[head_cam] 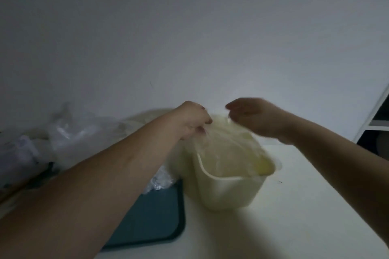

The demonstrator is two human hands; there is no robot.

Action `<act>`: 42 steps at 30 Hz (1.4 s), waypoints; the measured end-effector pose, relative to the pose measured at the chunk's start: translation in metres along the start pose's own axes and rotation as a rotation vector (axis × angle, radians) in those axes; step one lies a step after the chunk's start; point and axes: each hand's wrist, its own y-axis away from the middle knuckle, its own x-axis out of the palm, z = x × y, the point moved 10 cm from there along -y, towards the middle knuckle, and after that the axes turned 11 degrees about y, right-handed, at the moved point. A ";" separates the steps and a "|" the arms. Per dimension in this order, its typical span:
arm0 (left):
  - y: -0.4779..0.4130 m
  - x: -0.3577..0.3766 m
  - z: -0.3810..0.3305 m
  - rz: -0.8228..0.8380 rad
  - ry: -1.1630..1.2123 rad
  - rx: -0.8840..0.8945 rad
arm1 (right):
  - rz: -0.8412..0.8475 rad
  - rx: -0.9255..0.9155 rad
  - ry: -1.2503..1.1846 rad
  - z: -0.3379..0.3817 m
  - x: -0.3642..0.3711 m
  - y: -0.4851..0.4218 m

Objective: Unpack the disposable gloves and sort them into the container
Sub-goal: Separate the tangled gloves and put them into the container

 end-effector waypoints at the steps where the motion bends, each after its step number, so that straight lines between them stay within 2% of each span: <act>1: -0.002 -0.001 -0.003 -0.029 0.000 0.024 | 0.130 -0.007 0.119 0.006 0.020 0.005; 3: 0.001 -0.010 -0.009 -0.100 0.028 0.080 | 0.334 -0.020 0.386 0.011 0.056 0.010; 5: 0.007 -0.024 -0.016 -0.159 0.021 0.150 | 0.463 -0.039 0.557 0.015 0.086 0.011; 9: 0.029 -0.052 -0.022 -0.206 0.006 0.233 | 0.592 -0.009 0.716 0.011 0.131 -0.007; 15: 0.078 -0.092 -0.021 -0.183 -0.042 0.311 | 0.750 0.103 0.784 -0.021 0.163 -0.024; 18: 0.106 -0.114 -0.019 -0.174 -0.091 0.340 | 0.632 0.103 0.736 0.009 0.137 -0.016; 20: 0.123 -0.128 -0.014 -0.167 -0.160 0.365 | 0.529 0.129 0.603 0.025 0.112 -0.016; 23: 0.144 -0.153 0.001 -0.168 -0.281 0.396 | 0.320 0.097 0.519 0.055 0.078 -0.010; 26: 0.156 -0.182 0.023 -0.195 -0.547 0.375 | 0.069 -0.010 0.597 0.102 0.066 0.002; 28: 0.163 -0.201 0.038 -0.217 -0.801 0.342 | -0.018 -0.105 0.554 0.139 0.082 0.012; 31: 0.177 -0.223 0.062 -0.226 -1.195 0.207 | -0.002 -0.256 0.345 0.180 0.127 0.028; 33: 0.188 -0.242 0.080 -0.243 -1.301 0.085 | 0.085 -0.289 0.216 0.193 0.166 0.036; 37: 0.192 -0.260 0.112 -0.255 -1.223 0.052 | 0.288 -0.241 0.124 0.188 0.243 0.041; 42: 0.177 -0.271 0.131 -0.273 -1.046 0.175 | 0.293 -0.219 0.012 0.180 0.274 0.030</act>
